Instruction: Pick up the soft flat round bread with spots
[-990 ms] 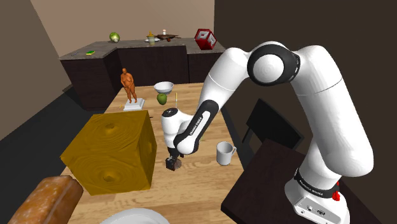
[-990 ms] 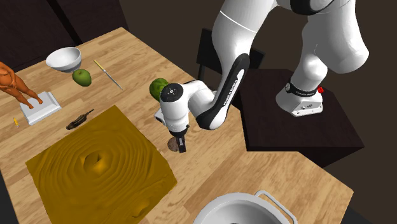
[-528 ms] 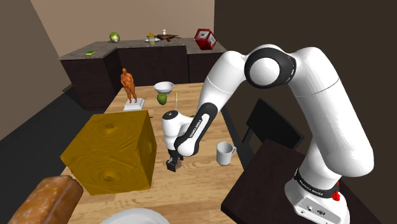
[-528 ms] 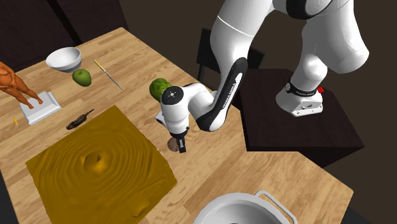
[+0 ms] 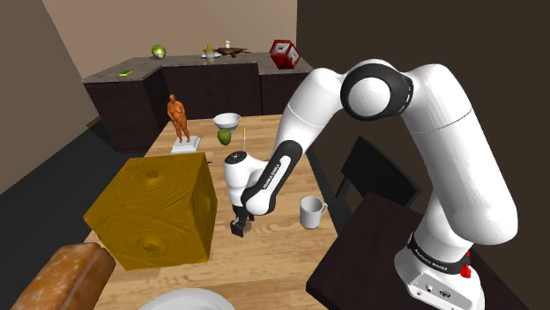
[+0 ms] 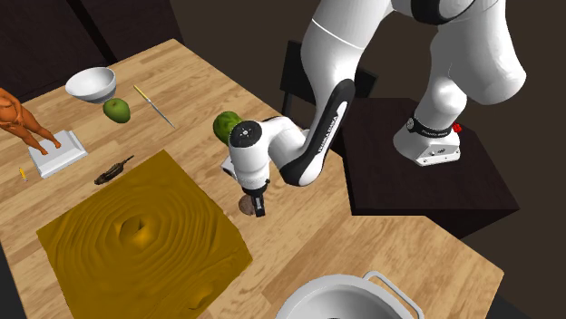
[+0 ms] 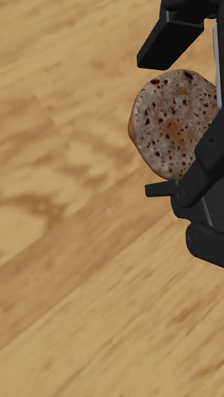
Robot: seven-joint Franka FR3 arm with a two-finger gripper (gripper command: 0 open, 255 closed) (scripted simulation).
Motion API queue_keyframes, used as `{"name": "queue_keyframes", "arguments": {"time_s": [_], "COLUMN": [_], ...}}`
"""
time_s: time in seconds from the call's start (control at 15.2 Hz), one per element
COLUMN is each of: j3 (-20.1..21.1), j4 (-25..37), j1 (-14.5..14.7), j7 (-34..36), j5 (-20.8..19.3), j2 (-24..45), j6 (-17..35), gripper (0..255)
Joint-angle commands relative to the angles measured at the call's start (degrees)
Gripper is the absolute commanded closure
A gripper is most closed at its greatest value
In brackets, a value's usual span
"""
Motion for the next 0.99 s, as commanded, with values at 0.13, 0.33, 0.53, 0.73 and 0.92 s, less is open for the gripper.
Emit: {"name": "queue_keyframes", "arguments": {"time_s": [0.13, 0.33, 0.53, 0.73, 0.92], "j3": [0.7, 1.3, 1.9, 2.4, 2.6], "j4": [-0.8, -1.3, -1.8, -2.1, -2.2], "j1": [-0.5, -1.0, -1.4, -1.8, -2.0], "j7": [-0.5, -0.9, -1.3, -1.8, -2.0], "j5": [0.6, 1.2, 1.8, 2.5, 2.8], "j2": [-2.5, -4.6, -6.6, -8.6, -9.3], "j6": [-1.8, -3.3, -4.9, -6.5, -7.1], "gripper": [255, 255, 255, 255, 255]}}
